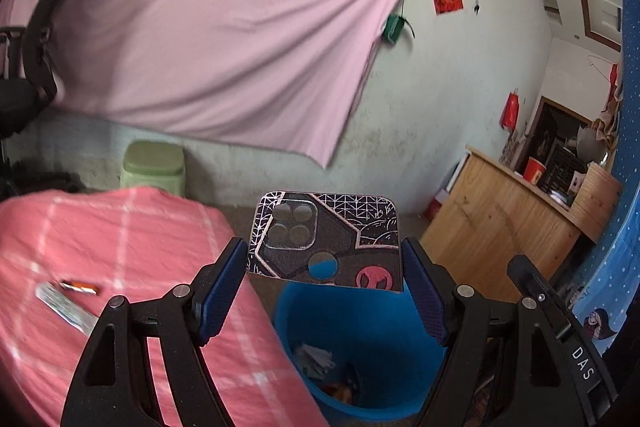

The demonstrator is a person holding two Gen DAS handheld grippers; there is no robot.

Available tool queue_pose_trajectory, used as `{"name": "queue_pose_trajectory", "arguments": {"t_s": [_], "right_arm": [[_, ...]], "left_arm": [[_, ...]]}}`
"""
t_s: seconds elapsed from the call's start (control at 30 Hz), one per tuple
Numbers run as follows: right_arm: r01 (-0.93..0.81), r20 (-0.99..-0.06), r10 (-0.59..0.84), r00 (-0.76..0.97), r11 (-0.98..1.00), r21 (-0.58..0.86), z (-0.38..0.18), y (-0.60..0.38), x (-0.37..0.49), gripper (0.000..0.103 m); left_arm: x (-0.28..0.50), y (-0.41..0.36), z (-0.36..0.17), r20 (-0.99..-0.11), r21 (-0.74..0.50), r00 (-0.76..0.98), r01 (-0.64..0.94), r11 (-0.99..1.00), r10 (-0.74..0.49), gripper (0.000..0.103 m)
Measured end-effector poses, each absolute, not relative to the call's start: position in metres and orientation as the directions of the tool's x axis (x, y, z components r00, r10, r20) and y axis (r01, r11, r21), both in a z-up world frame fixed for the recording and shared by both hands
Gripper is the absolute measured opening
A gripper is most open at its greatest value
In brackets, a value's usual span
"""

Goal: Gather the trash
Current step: 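Carry the phone case and binder clip over the blue basin, then open both tools above the basin to drop the phone case and clip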

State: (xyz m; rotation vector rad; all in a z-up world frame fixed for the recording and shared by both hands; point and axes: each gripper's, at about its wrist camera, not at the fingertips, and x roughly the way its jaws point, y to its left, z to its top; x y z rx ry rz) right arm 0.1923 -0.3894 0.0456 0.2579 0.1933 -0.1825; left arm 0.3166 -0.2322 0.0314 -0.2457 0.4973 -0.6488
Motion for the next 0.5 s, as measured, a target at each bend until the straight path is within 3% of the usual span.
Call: {"name": "queue_pose_trajectory", "arguments": {"t_s": [0.27,0.5], "right_arm": [[0.284,-0.265,-0.210,0.941,0.916,0.282,0.033,-0.413,0.186,0.033],[0.304,-0.284,-0.224,0.932,0.912,0.276,0.030,-0.416,0.184,0.044]], "left_arm": [[0.323,-0.269,0.011,-0.482,-0.359,0.586,0.546,0.757,-0.651,0.074],[0.324,-0.280,0.004,-0.528,-0.336,0.567,0.545,0.768,-0.632,0.074]]}}
